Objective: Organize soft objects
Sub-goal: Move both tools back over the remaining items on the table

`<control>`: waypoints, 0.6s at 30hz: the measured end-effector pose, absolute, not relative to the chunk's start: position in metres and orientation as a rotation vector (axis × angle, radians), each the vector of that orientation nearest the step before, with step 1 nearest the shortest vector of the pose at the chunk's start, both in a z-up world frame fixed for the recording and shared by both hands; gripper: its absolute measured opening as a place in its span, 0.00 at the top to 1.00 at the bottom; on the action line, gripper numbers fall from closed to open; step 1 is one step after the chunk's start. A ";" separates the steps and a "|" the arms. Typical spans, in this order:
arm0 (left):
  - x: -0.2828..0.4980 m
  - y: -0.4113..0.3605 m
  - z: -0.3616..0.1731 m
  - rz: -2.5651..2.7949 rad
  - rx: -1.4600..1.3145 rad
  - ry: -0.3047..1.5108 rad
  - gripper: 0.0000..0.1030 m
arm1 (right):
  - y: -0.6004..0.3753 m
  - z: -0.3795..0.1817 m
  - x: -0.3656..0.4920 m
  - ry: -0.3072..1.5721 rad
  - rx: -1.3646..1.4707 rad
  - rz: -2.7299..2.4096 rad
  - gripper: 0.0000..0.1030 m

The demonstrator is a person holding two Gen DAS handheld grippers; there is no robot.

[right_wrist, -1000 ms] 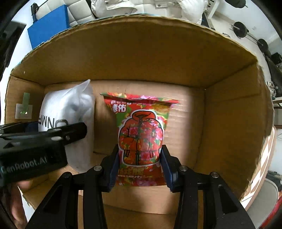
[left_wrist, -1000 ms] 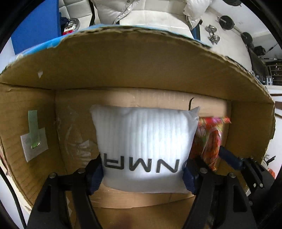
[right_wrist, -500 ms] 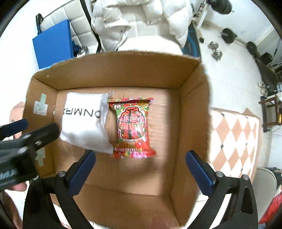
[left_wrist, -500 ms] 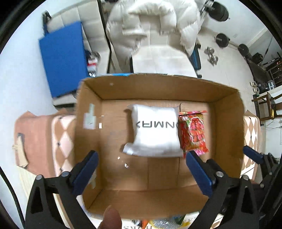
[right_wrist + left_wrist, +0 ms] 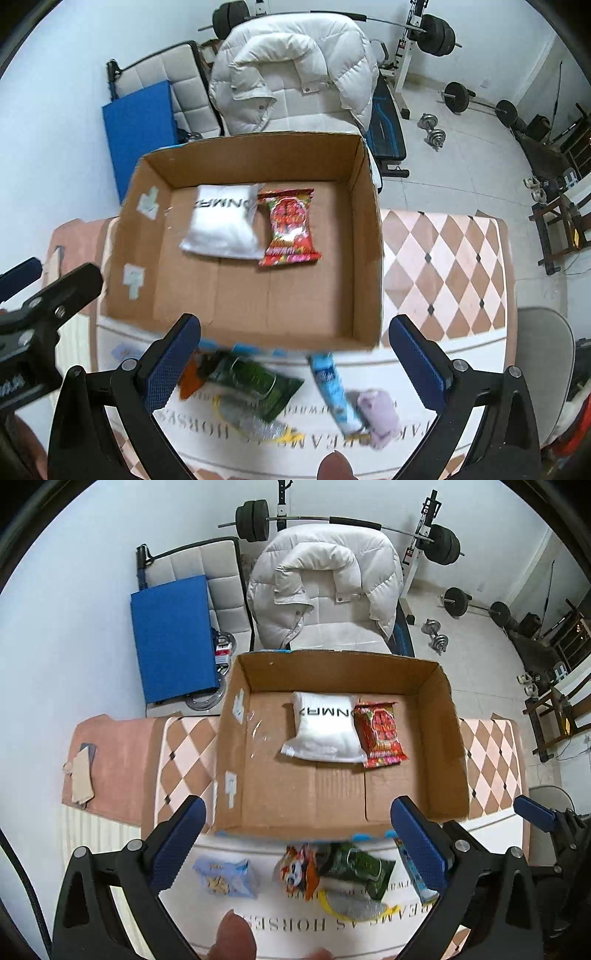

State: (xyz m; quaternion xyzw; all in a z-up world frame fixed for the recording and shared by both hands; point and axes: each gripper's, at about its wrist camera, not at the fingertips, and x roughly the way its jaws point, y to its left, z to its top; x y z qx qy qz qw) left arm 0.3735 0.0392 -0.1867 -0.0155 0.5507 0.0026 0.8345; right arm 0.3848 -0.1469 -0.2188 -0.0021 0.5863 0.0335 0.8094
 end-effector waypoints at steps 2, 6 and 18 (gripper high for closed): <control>0.358 0.042 -0.182 0.012 -0.032 1.164 0.00 | -0.148 -0.207 0.367 1.231 0.008 0.087 0.00; 0.319 0.048 -0.196 0.037 -0.044 1.203 0.00 | -0.159 -0.200 0.331 1.223 0.034 0.108 0.00; 0.289 0.108 -0.332 0.153 -0.185 1.463 0.01 | -0.203 -0.305 0.268 1.458 0.011 0.080 0.00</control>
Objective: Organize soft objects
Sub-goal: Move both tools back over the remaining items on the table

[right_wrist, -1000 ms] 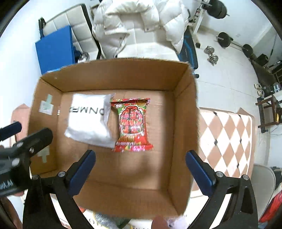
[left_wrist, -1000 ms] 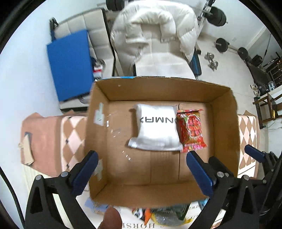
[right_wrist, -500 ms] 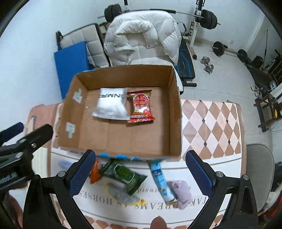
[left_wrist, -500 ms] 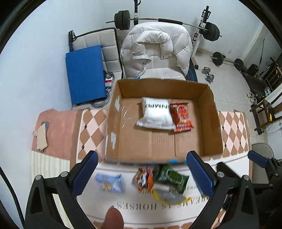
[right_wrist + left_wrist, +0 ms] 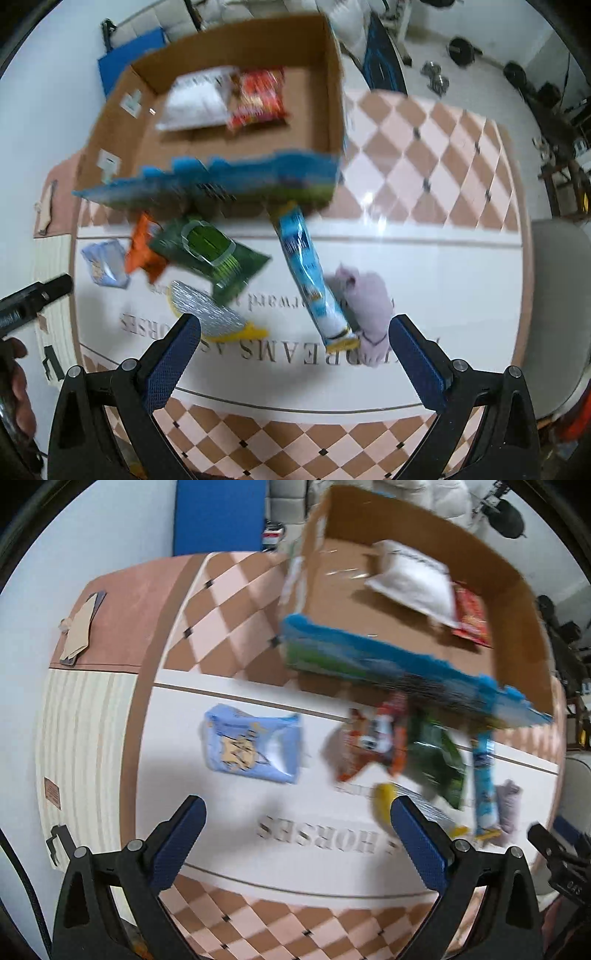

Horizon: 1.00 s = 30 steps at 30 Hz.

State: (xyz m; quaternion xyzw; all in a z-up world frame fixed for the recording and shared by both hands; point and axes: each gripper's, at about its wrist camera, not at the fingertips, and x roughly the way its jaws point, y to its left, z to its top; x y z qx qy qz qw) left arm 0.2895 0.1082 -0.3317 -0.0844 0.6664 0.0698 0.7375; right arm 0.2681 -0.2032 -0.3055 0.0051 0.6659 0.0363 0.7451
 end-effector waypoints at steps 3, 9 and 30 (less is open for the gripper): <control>0.299 0.120 -0.353 0.168 -0.171 1.499 0.01 | -0.217 -0.330 0.263 1.492 0.044 0.046 0.00; 0.317 0.140 -0.389 0.199 -0.136 1.556 0.01 | -0.244 -0.352 0.260 1.519 0.096 -0.031 0.00; 0.334 0.126 -0.450 0.112 -0.046 1.632 0.47 | -0.277 -0.409 0.293 1.637 0.081 -0.113 0.00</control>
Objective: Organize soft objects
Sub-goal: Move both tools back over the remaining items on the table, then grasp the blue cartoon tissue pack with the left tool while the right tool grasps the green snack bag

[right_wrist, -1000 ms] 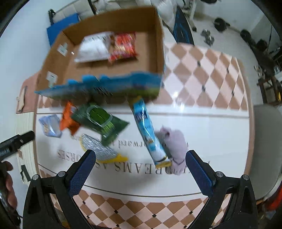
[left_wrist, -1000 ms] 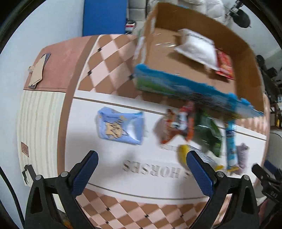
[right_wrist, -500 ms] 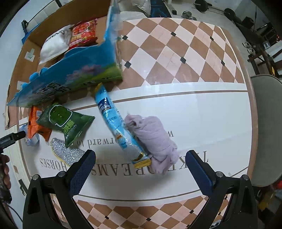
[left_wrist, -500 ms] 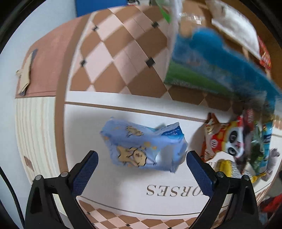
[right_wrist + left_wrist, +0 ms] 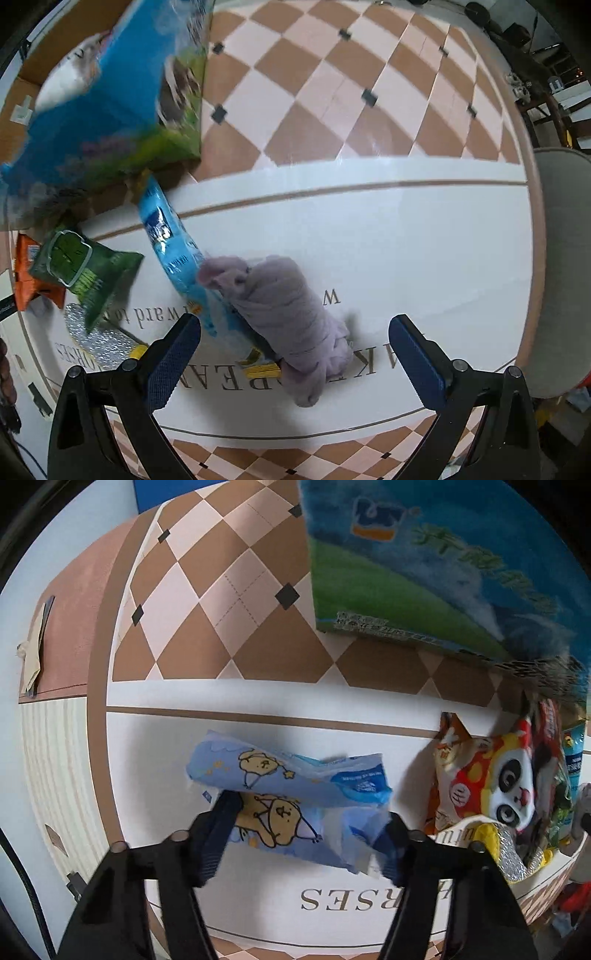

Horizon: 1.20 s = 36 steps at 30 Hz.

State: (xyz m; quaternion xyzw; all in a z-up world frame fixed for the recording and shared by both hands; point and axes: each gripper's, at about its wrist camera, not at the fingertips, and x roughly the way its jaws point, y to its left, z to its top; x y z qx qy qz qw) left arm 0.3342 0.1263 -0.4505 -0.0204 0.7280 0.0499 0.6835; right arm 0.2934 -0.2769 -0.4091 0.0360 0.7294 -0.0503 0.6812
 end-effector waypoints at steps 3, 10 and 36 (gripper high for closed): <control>0.326 0.121 -0.439 0.096 -0.044 1.614 0.66 | -0.275 -0.422 0.292 1.666 0.080 -0.099 0.04; 0.304 0.113 -0.423 0.089 -0.048 1.597 0.80 | -0.275 -0.427 0.283 1.672 0.102 -0.100 0.63; 0.232 0.198 -0.413 0.130 -0.888 1.525 0.28 | -0.272 -0.403 0.245 1.657 0.235 -0.050 0.36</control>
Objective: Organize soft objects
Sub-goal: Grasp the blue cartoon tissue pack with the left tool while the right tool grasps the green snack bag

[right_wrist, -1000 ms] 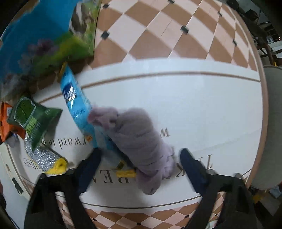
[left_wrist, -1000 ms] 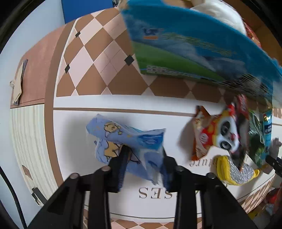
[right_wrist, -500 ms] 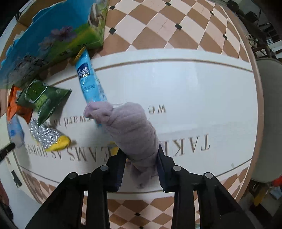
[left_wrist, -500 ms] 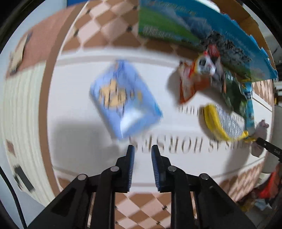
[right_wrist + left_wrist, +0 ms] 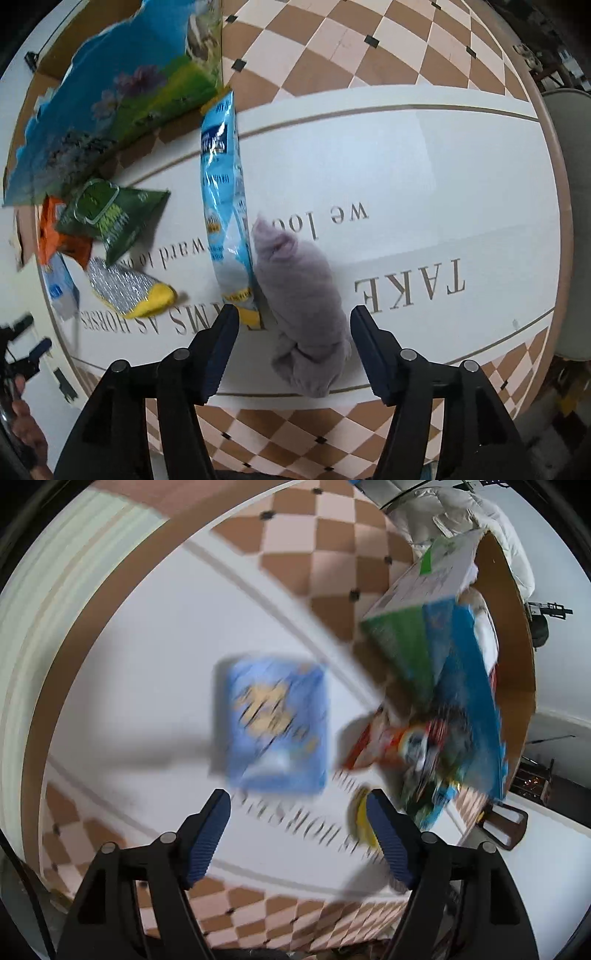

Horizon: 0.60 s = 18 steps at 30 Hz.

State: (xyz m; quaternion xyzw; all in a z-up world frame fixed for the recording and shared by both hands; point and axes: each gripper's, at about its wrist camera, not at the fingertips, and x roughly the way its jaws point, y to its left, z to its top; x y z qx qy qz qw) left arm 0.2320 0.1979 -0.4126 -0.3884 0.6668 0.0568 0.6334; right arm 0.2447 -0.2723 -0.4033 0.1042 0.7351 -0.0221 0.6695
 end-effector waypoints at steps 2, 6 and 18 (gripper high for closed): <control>0.250 0.197 -0.417 0.157 -0.827 1.546 0.28 | -0.276 -0.401 0.251 1.655 0.244 -0.053 0.36; 0.275 0.196 -0.437 0.239 -0.645 1.632 0.28 | -0.297 -0.390 0.256 1.645 0.244 -0.063 0.36; 0.271 0.187 -0.475 0.256 -0.383 1.751 0.27 | -0.226 -0.355 0.267 1.549 -0.047 0.107 0.36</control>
